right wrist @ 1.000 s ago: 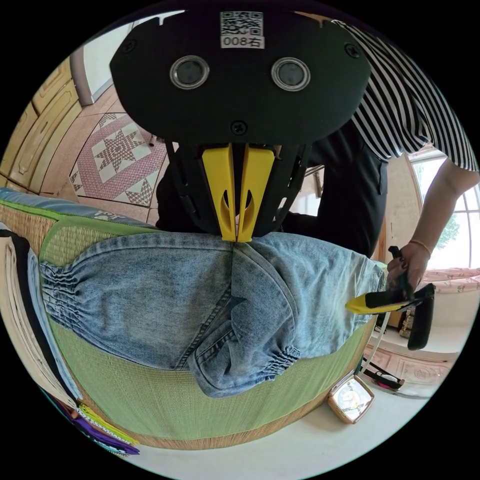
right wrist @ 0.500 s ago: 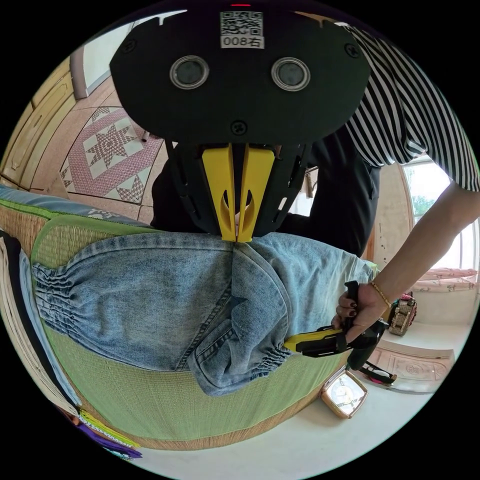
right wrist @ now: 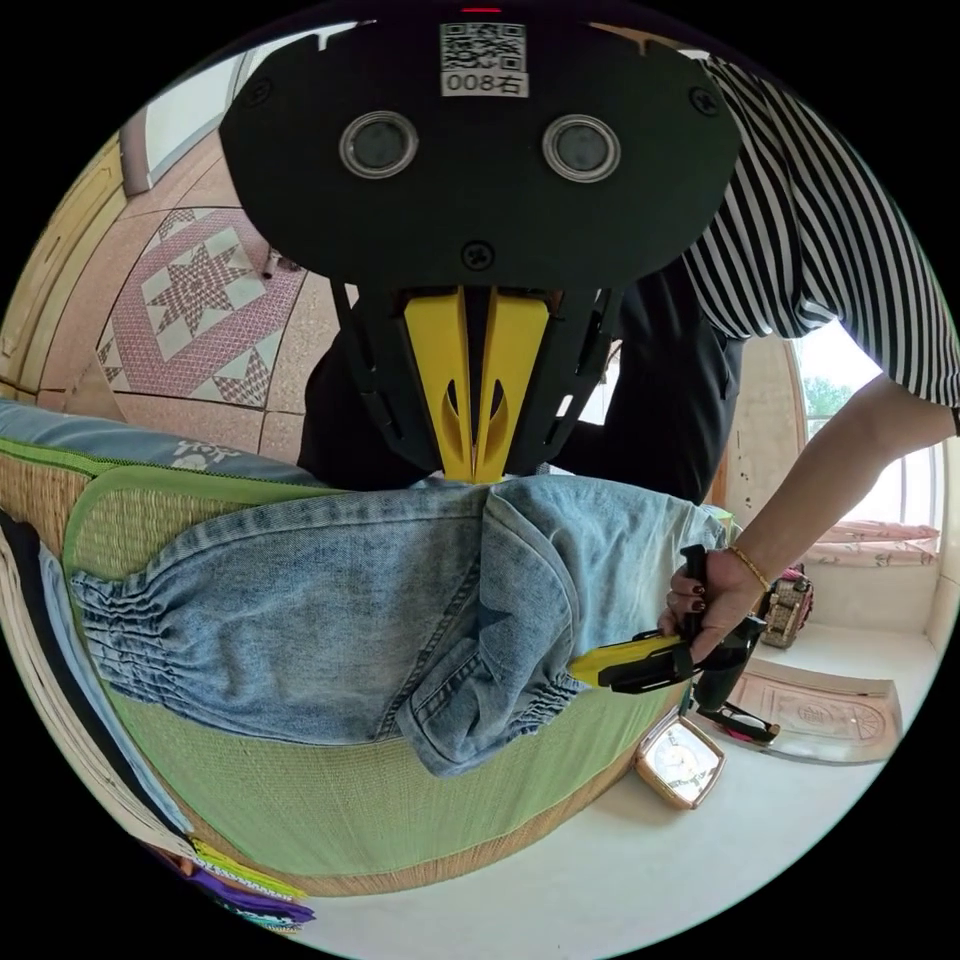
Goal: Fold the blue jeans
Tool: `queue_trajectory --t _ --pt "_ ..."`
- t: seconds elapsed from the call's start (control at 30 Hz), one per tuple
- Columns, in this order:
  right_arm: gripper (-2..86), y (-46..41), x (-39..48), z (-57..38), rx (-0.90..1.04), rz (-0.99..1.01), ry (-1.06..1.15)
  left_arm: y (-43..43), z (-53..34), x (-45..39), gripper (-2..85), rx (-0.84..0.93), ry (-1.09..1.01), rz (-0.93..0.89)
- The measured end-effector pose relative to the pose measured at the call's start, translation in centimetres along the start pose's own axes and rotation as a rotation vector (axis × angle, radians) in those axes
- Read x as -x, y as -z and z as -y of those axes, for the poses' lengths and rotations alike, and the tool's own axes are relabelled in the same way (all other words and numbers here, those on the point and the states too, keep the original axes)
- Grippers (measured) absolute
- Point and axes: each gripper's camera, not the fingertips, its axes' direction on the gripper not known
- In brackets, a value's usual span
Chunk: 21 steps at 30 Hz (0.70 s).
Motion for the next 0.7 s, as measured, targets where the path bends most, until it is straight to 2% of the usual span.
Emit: queue_trajectory --t 0.2,0.4,0.53,0.7 --pt "0.4 0.3 -0.4 -1.2 -0.006 -0.008 0.013 -1.0 1.0 0.0 1.1 0.001 0.022 -0.033" --pt "2.8 2.9 0.7 -2.1 -0.135 -0.026 0.071 -1.3 1.2 -1.6 0.3 -0.011 -0.032 -0.072" --pt "6.8 3.6 2.9 0.5 -0.244 -0.073 0.169 -2.1 1.6 -3.0 0.2 0.0 -0.064 -0.066" --pt "8.7 1.3 4.6 4.8 -0.222 -0.168 0.248 -3.4 1.7 -5.4 0.2 0.009 -0.104 -0.076"
